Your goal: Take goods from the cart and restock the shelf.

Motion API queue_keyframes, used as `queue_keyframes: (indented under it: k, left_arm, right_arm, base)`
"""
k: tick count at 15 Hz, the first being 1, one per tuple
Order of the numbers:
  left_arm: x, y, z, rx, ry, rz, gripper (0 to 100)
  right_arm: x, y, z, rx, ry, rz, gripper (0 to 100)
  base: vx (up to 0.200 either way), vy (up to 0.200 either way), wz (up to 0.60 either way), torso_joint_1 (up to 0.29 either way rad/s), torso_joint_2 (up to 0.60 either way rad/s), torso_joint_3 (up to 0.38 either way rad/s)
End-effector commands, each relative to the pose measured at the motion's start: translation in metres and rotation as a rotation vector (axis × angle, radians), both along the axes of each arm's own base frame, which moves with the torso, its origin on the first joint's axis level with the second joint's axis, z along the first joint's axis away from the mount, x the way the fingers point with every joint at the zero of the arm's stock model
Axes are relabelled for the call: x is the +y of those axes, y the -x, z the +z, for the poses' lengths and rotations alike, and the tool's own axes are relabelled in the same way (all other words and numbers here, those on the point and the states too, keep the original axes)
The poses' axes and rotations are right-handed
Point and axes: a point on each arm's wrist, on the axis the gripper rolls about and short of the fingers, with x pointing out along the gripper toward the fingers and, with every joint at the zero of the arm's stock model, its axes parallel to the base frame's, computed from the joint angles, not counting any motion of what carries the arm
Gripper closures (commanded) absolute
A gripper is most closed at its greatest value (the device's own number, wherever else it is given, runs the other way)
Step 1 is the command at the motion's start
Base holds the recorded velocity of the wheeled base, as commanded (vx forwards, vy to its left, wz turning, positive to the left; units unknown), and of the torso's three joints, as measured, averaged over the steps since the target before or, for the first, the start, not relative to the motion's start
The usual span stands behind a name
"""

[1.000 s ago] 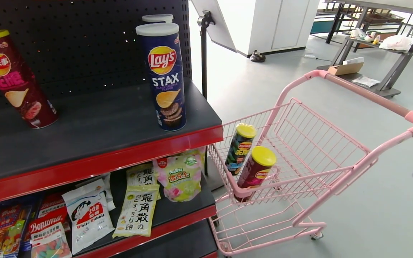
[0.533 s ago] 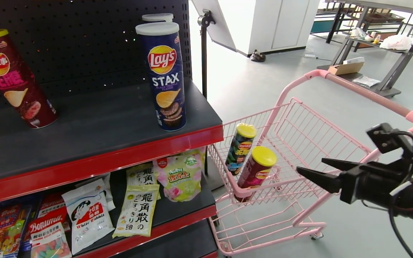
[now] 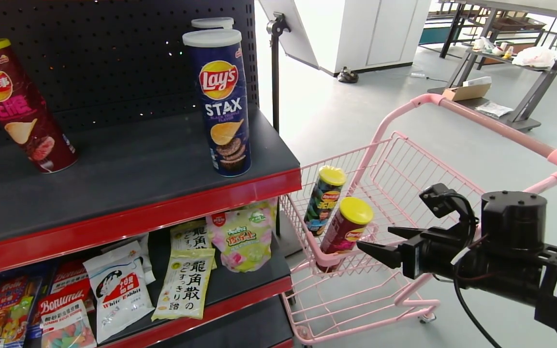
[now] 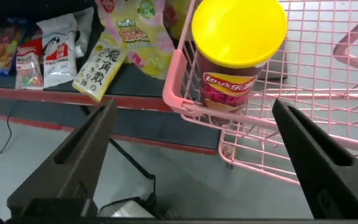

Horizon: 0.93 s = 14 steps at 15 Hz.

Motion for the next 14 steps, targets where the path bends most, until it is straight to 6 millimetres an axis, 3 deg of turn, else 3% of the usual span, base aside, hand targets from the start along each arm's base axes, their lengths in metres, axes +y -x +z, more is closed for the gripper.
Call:
queue_keyframes:
  k: [1,11,12,14]
  left_arm:
    - [0.000,0.000,0.000,0.001,0.000,0.001,0]
    - [0.000,0.000,0.000,0.001,0.000,0.001,0]
    - [0.000,0.000,0.000,0.001,0.000,0.001,0]
    - [0.000,0.000,0.000,0.001,0.000,0.001,0]
  right_arm:
    - [0.004,-0.012,-0.015,0.045,0.018,-0.003,0]
    - [0.021,-0.058,-0.034,0.052,0.030,-0.020,0]
    - [0.025,-0.071,-0.043,0.010,0.020,-0.037,0]
    - [0.027,-0.076,-0.051,0.003,0.019,-0.041,0]
  base:
    - [0.000,0.000,0.00,0.000,0.00,0.000]
    - [0.000,0.000,0.00,0.000,0.00,0.000]
    - [0.000,0.000,0.00,0.000,0.00,0.000]
    - [0.000,0.000,0.00,0.000,0.00,0.000]
